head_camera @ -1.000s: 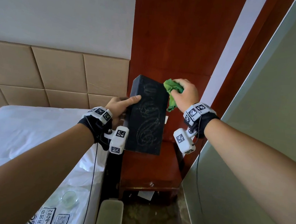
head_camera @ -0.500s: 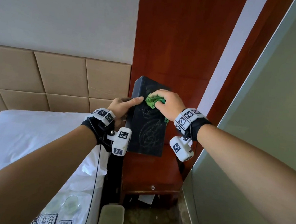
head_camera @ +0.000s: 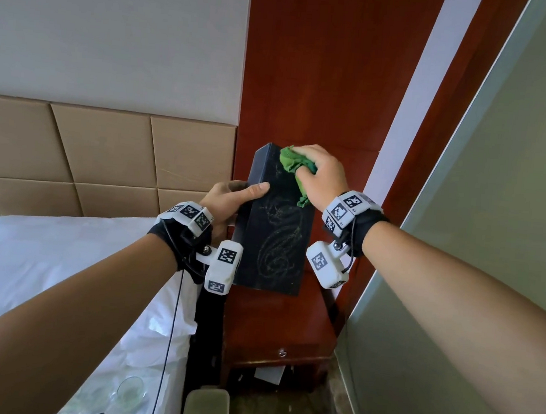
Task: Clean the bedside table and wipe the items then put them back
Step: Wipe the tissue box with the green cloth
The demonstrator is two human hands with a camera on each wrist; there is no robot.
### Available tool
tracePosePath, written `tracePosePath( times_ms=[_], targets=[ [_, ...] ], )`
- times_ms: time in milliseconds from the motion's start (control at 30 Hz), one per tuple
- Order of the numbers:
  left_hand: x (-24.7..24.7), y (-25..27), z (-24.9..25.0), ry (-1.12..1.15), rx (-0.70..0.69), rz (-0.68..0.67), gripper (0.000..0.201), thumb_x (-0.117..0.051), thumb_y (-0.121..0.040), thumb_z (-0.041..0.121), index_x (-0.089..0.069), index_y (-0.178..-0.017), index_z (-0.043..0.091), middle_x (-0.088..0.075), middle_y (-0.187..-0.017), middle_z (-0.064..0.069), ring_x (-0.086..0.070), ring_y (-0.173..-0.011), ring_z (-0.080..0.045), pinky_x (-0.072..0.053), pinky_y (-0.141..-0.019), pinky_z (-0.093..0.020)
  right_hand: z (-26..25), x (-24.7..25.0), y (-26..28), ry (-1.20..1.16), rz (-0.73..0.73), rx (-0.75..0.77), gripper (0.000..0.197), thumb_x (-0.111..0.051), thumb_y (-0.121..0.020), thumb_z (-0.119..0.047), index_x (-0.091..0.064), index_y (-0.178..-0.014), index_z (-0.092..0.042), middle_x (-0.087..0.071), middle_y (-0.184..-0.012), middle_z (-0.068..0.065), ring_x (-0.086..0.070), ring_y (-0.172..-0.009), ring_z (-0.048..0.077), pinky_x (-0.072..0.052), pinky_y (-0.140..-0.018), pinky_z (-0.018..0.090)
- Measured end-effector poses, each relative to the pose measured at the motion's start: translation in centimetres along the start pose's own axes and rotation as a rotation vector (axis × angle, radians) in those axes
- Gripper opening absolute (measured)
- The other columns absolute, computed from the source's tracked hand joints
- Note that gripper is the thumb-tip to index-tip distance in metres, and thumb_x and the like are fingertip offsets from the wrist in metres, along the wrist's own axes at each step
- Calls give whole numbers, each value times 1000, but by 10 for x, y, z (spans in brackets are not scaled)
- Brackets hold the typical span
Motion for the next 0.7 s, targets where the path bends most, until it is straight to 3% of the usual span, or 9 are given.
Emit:
tracePosePath(
  times_ms=[67,167,267,333,400,467,567,700],
  targets=[
    [3,-5,-2,-7,9,9,77,-87,-65,49,-62,-125,7,-74,-108,-10,-72,-95,-24,-57,-69,-32,-5,-10,4,9,-81,40,41,-53,-83,2,-70,-117,-12,-65,-115,-4,-61,-106,12,-44,-94,16],
    [7,-8,-4,-26,15,13,83,-89,-60,53,-64,-123,7,-74,-107,-10,-72,-97,-25,-56,-71,-33,-5,-17,9,-2,-183,36,37,-54,-82,1,-73,-111,-14,-66,-111,-8,-61,-104,10,-46,-94,19],
    [8,-7,-4,-50,14,9,68,-85,-69,50,-66,-118,6,-74,-106,-13,-72,-93,-25,-58,-69,-33,-1,-20,7,14,-280,-23,32,-56,-83,-1,-76,-103,-17,-68,-109,-8,-63,-100,10,-47,-91,22],
    [8,-8,-3,-53,20,8,63,-81,-72,47,-66,-117,6,-74,-106,-14,-72,-92,-26,-57,-67,-32,1,-15,3,-26,-188,-83,29,-57,-83,-2,-76,-100,-17,-70,-101,-9,-64,-91,9,-50,-86,23],
    [7,-8,-1,-78,19,-9,72,-83,-64,51,-66,-118,7,-74,-106,-13,-72,-95,-27,-57,-70,-33,2,-6,-6,-66,-1,-109,31,-56,-83,-3,-75,-104,-15,-70,-99,-6,-64,-89,11,-51,-83,23],
    [5,-9,-1,-87,21,-23,76,-84,-61,53,-65,-119,7,-75,-105,-12,-73,-94,-26,-57,-69,-32,2,-3,-16,-64,91,-90,34,-56,-84,-2,-72,-112,-11,-68,-107,-2,-63,-95,13,-48,-86,19],
    [4,-11,-4,-113,18,-18,80,-86,-62,55,-63,-122,8,-75,-105,-10,-73,-95,-25,-56,-67,-31,-3,-10,-22,-9,17,-25,37,-55,-85,1,-70,-117,-8,-66,-114,-2,-59,-99,8,-39,-84,2],
    [8,-13,-9,-34,43,19,88,-89,-58,56,-62,-124,4,-75,-105,-11,-72,-97,-27,-57,-73,-36,-4,-27,-9,5,-115,30,37,-55,-84,1,-72,-114,-11,-67,-115,-4,-58,-102,5,-36,-88,1]
  ],
)
Point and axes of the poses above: each hand's wrist, its own y-axis away from the middle knuckle, its own x-axis out of the back of the hand, z = x × y, the point moved 5 cm from there along -y, towards the middle knuckle
